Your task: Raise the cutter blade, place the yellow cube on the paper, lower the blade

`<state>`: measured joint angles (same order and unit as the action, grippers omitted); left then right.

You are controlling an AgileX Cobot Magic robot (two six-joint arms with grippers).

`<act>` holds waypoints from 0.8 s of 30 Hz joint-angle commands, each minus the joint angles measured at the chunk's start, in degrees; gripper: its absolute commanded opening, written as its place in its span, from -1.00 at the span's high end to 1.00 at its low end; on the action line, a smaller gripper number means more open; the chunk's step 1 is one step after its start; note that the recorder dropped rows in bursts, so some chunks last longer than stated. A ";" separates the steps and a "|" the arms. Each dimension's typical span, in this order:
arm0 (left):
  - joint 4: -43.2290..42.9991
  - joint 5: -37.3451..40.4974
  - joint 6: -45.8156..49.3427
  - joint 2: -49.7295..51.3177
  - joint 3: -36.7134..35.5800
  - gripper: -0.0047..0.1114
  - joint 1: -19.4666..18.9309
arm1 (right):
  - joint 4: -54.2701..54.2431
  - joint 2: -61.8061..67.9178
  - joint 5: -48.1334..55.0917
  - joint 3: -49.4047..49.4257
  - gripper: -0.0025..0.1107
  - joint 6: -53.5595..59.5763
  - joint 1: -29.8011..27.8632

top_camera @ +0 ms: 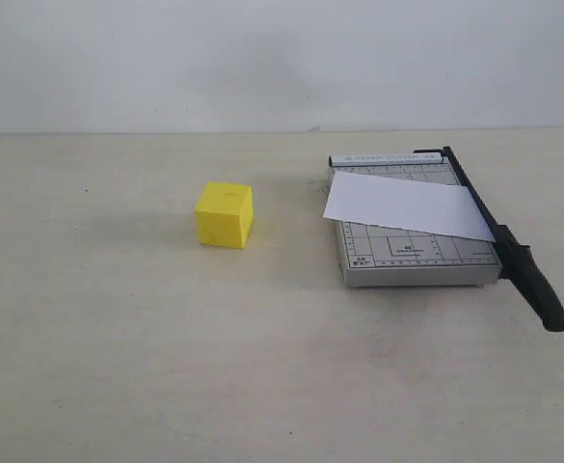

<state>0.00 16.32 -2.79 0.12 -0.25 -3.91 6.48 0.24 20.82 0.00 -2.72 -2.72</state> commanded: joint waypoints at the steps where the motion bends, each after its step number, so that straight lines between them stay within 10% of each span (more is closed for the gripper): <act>1: 0.00 -0.47 -0.25 -0.12 0.25 0.84 -0.08 | 0.00 -0.24 -0.30 0.00 0.96 0.14 -0.12; 12: 0.00 -0.47 -0.25 -0.12 0.25 0.84 -0.08 | 4.80 -0.24 -3.03 0.00 0.96 7.22 -0.12; 24: 0.00 -0.47 -0.25 -0.12 0.25 0.84 -0.08 | -9.12 -0.24 -31.14 0.00 0.96 -3.20 -0.12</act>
<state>0.00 16.32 -2.79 0.12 -0.25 -3.91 -0.91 0.24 -3.26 0.00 -3.55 -2.72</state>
